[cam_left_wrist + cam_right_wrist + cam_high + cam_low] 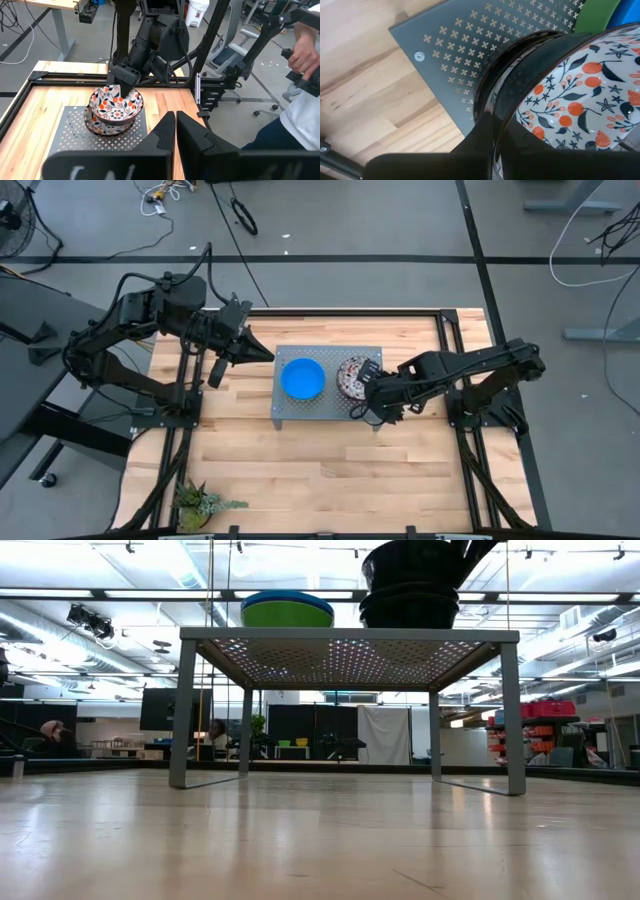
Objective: Pick & Place Mini bowls
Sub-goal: Stack the white patterned bowl on top of the white patterned bowl on the shelf, then return to Home Position
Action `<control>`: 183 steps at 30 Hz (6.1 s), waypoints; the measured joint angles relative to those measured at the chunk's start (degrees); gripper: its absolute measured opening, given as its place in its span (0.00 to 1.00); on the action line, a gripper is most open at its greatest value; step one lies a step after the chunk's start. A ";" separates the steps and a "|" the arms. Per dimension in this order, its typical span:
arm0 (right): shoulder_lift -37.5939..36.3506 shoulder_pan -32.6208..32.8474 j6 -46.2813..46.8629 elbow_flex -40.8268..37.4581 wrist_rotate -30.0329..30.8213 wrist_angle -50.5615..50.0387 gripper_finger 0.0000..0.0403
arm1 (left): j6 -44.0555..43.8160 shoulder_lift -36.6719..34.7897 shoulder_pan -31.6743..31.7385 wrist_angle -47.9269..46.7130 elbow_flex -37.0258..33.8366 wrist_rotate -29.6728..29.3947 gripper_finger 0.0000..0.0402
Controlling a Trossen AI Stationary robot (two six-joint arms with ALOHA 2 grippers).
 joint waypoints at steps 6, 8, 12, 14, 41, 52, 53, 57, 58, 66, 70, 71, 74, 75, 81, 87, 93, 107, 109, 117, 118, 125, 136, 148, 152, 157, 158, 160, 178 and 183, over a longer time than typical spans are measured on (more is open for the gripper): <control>0.00 -0.82 -0.22 0.00 -2.27 -0.73 0.02 | -0.01 0.00 0.01 0.00 0.00 0.00 0.04; 0.00 -1.33 -0.51 0.00 -2.22 -0.73 0.02 | -0.01 0.00 0.01 0.00 0.00 0.00 0.04; 0.00 -2.40 -1.73 0.00 -2.24 -0.73 0.02 | -0.02 0.00 0.02 0.00 0.00 0.00 0.05; 0.00 -3.05 -2.40 0.00 -2.64 -0.70 0.02 | -0.02 0.00 0.02 0.00 0.00 0.00 0.05; 2.56 -4.50 -1.53 -0.07 -4.34 0.61 0.03 | -0.04 0.02 0.02 0.04 0.00 0.00 0.05; 2.54 -4.50 -0.35 -0.02 -4.05 1.21 0.21 | -0.04 0.02 0.02 0.04 0.00 0.00 0.05; 2.54 -4.50 -0.03 -0.02 -4.04 1.29 0.23 | -0.04 0.02 0.02 0.06 0.00 0.00 0.05; 2.51 -4.50 0.08 -0.02 -4.04 1.27 0.30 | -0.04 0.02 0.02 0.04 0.00 0.00 0.05; 2.48 -4.47 0.23 -0.02 -4.04 1.29 0.32 | -0.04 0.02 0.02 0.04 0.00 0.00 0.05; 0.89 -4.35 0.25 -0.02 -4.26 2.88 0.42 | -0.04 0.02 0.02 0.04 0.00 0.00 0.05; 0.79 -4.35 0.24 -0.02 -4.28 3.80 0.43 | -0.04 0.02 0.02 0.07 0.00 0.00 0.05; 0.79 -4.35 0.26 -0.02 -4.26 4.27 0.44 | -0.04 0.02 0.00 0.07 0.00 0.00 0.05; 0.79 -4.37 0.44 -0.02 -4.24 4.71 0.44 | -0.06 0.02 0.02 0.06 0.00 0.00 0.05; 0.79 -4.37 0.44 -0.02 -4.24 4.72 0.44 | -0.05 0.02 0.02 0.07 0.00 0.00 0.05; 0.79 -4.37 0.91 -0.02 -4.29 4.83 0.44 | -0.81 0.02 0.02 0.07 0.00 0.00 0.05; 0.79 -4.43 3.67 -0.02 -7.75 5.39 0.44 | -0.71 0.02 0.02 0.07 0.00 0.00 0.05; 0.79 -4.40 4.33 -0.02 -8.11 5.63 0.44 | -0.63 0.02 0.01 0.07 0.00 0.00 0.05; 0.79 -4.35 4.11 -0.02 -8.41 5.48 0.23 | -0.68 0.02 0.02 0.07 0.00 0.00 0.05; 0.79 -4.35 4.11 -0.02 -8.39 5.48 0.19 | -0.68 0.02 0.01 0.07 0.00 0.00 0.05; 0.79 -4.39 4.33 -0.02 -8.20 5.44 0.10 | -0.68 0.02 0.01 0.07 0.00 0.00 0.05; 0.79 -4.39 4.33 -0.02 -8.17 5.44 0.09 | -0.64 0.02 0.02 0.08 0.00 0.00 0.05; 0.79 -4.37 4.50 -0.02 -8.24 5.53 0.02 | -0.57 0.02 0.02 0.08 0.00 0.00 0.05; 0.26 -4.36 4.47 -0.02 -5.34 5.06 0.02 | -0.55 0.02 0.01 0.09 0.00 0.01 0.05; 0.22 -2.85 5.77 -0.02 -5.79 2.51 0.02 | -0.42 0.02 0.02 0.07 0.00 0.00 0.05; 0.20 -2.89 5.61 -0.02 -5.79 2.49 0.03 | -0.44 0.02 0.02 0.09 0.00 0.00 0.05; 0.20 -2.89 4.94 -0.02 -5.74 2.55 0.07 | -0.68 0.02 0.01 0.08 0.00 0.00 0.05; 0.20 -2.89 4.79 -0.02 -5.73 2.56 0.08 | -0.68 0.02 0.02 0.09 0.00 0.00 0.05; 0.17 -2.89 4.55 -0.02 -5.73 2.55 0.09 | -0.68 0.02 0.01 0.09 0.00 0.00 0.05; 0.13 -2.86 4.52 -0.02 -5.57 3.19 0.20 | -0.74 0.02 0.02 0.09 0.00 0.00 0.05; 0.13 -2.86 4.52 -0.02 -5.57 3.19 0.30 | -0.74 0.02 0.02 0.09 0.00 0.00 0.05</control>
